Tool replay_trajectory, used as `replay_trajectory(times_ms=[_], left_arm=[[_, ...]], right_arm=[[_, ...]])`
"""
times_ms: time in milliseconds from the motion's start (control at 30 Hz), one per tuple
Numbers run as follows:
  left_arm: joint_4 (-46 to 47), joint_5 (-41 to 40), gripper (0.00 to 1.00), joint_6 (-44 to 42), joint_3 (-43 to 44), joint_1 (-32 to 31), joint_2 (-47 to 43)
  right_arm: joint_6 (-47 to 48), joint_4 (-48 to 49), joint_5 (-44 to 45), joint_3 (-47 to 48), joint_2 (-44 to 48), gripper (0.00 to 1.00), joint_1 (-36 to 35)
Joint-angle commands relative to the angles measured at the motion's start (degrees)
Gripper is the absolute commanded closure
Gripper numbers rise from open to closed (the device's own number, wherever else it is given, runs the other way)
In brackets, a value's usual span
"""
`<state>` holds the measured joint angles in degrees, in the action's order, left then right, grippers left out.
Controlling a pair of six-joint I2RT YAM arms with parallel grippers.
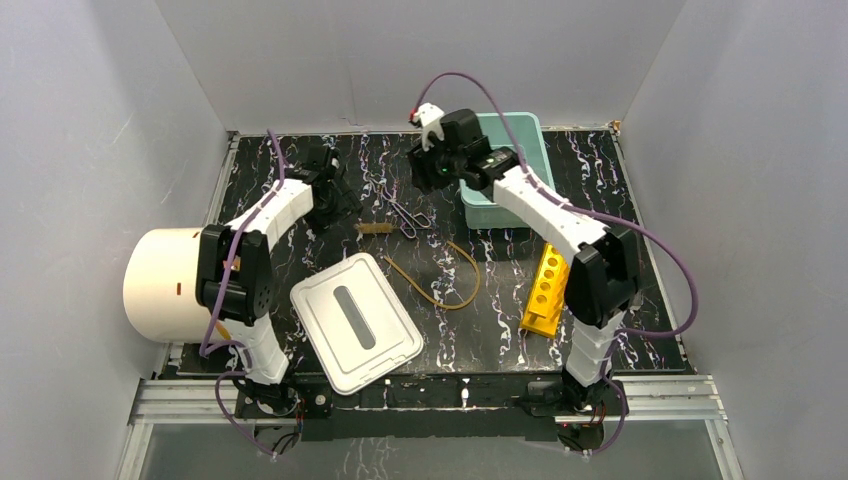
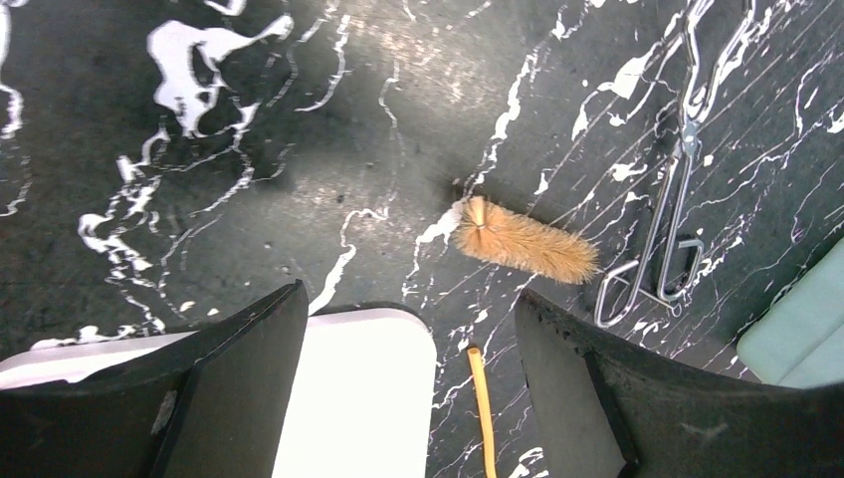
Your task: Organize the chemistry lab equipment
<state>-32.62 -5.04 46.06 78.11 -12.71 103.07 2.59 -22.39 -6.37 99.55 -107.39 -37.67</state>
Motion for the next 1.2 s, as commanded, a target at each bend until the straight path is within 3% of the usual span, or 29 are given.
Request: replay_trajectory(times_ms=[0, 200, 500, 833, 1167], left_arm=[[0.01, -1.01, 0.26, 1.14, -2.95, 1.34, -5.47], [-0.29, 0.17, 0.26, 0.97, -4.79, 1.81, -7.23], [-0.62, 2.45, 0.27, -0.51, -6.52, 1.81, -9.14], [-0.20, 2.98, 0.27, -1.89, -6.41, 1.83, -9.34], [0.34, 3.63, 0.27, -1.70, -7.07, 1.81, -9.58]], right_arm=[[-0.70, 0.06, 2.91, 7.54, -8.58, 0.39, -2.61], [-6.85, -6.21, 11.33, 19.88, -20.61, 0.37, -3.75], [-8.72, -14.83, 12.98, 38.27, -36.67, 0.35, -3.77], [-9.59, -18.03, 11.02, 44.03, -42.31, 0.39, -3.90], [-7.26, -17.31, 10.94, 42.97, -43.54, 0.46, -4.08]])
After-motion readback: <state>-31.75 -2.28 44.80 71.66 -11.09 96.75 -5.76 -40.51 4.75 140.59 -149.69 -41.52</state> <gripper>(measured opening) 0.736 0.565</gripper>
